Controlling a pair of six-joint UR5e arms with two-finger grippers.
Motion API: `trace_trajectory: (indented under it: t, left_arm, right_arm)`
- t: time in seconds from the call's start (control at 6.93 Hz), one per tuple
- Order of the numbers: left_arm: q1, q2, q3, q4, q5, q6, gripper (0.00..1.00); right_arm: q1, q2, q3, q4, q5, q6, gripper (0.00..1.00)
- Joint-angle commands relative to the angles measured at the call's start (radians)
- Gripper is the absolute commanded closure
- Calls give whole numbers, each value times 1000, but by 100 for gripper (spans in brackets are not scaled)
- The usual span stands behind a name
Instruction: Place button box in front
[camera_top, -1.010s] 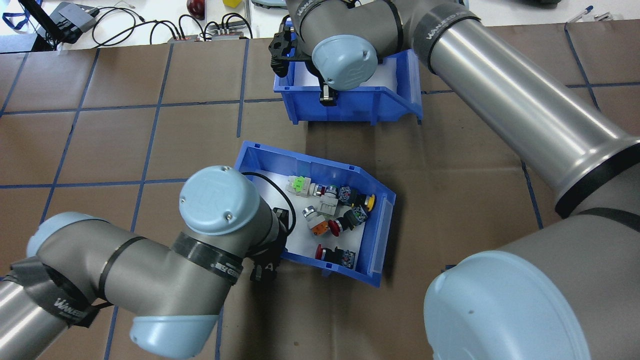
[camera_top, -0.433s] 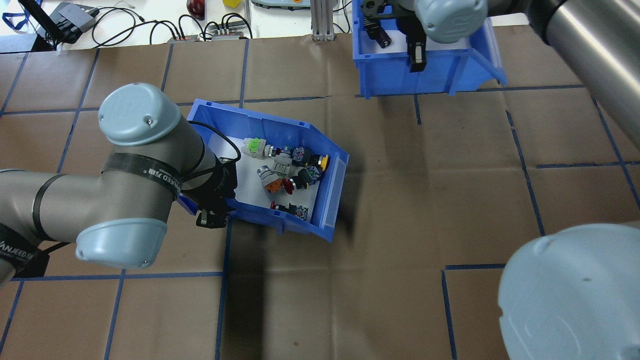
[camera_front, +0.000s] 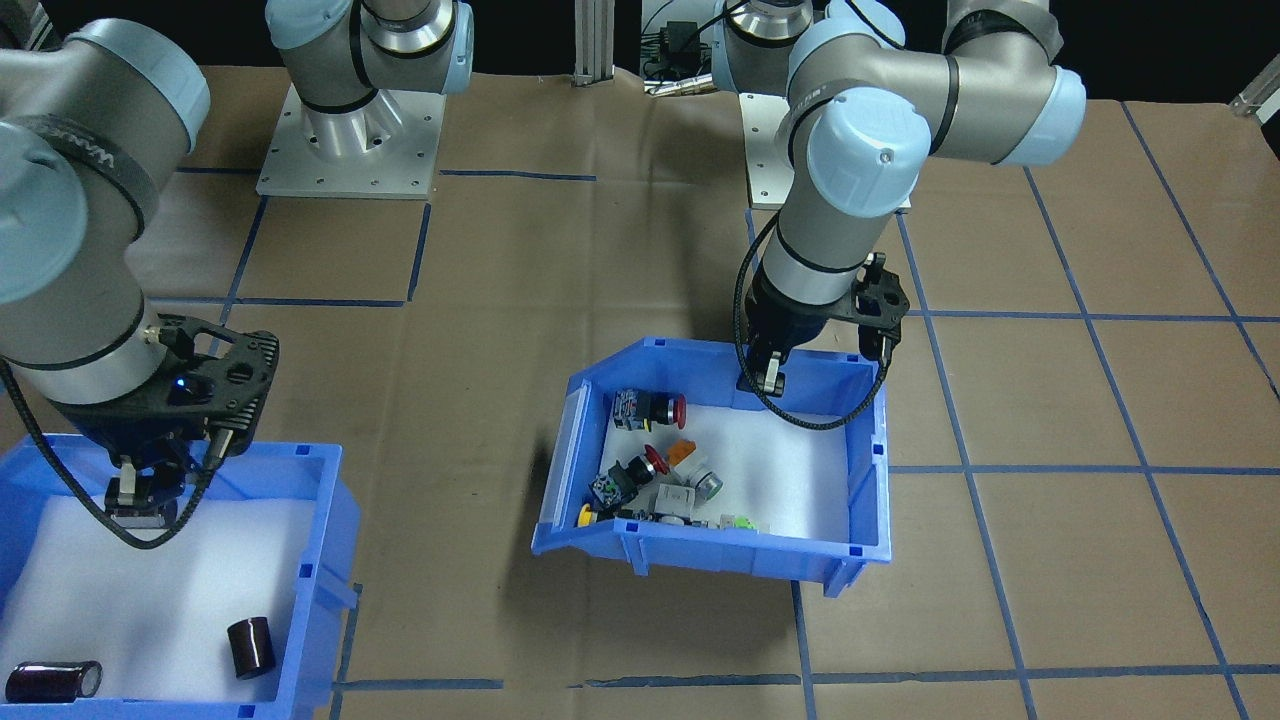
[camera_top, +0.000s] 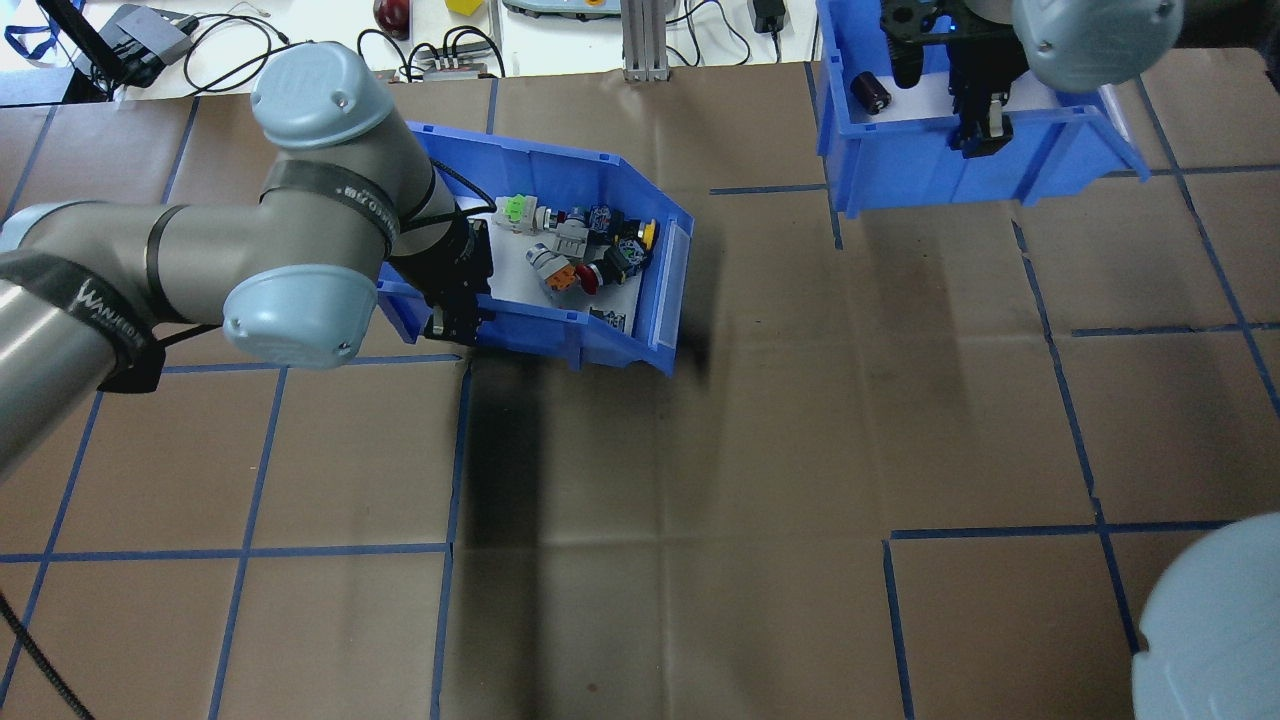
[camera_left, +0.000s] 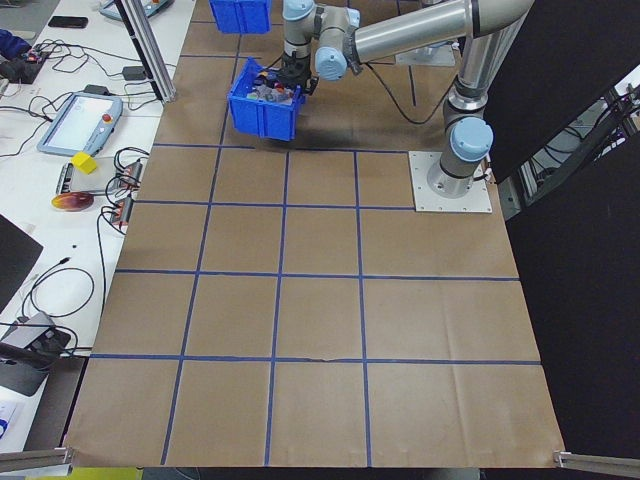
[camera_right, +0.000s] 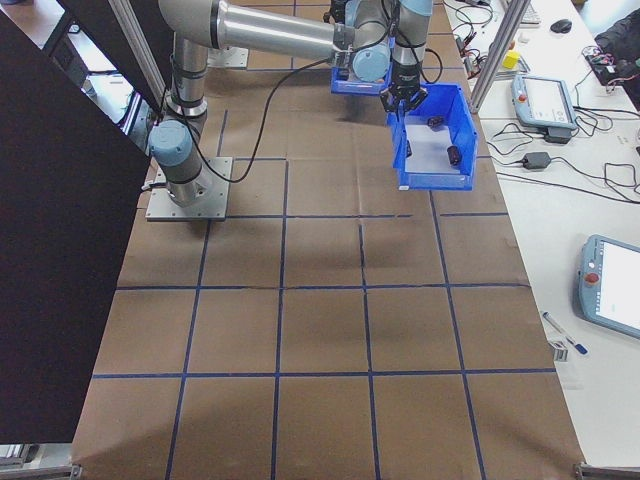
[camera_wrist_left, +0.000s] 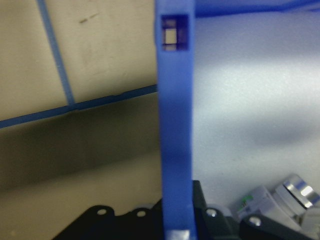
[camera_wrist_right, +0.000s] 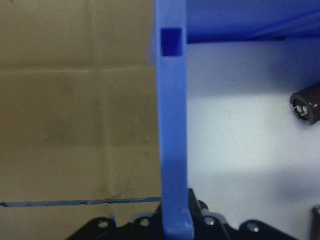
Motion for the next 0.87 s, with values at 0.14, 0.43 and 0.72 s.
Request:
trace_trajectory:
  t: [0.14,0.43,0.72]
  left_arm:
    - [-79,-236,213,74,-47,-192,99]
    - [-142,-313,310,77,-50,-293,99]
    - [-184,-344,321,79,-50,-332,97]
  right_arm:
    - [-101,-183,265,-59,49,-110,94]
    - [-148,-266,423,-170,66,-170,94]
    - [-175,-309,476,-187,81,-218,94]
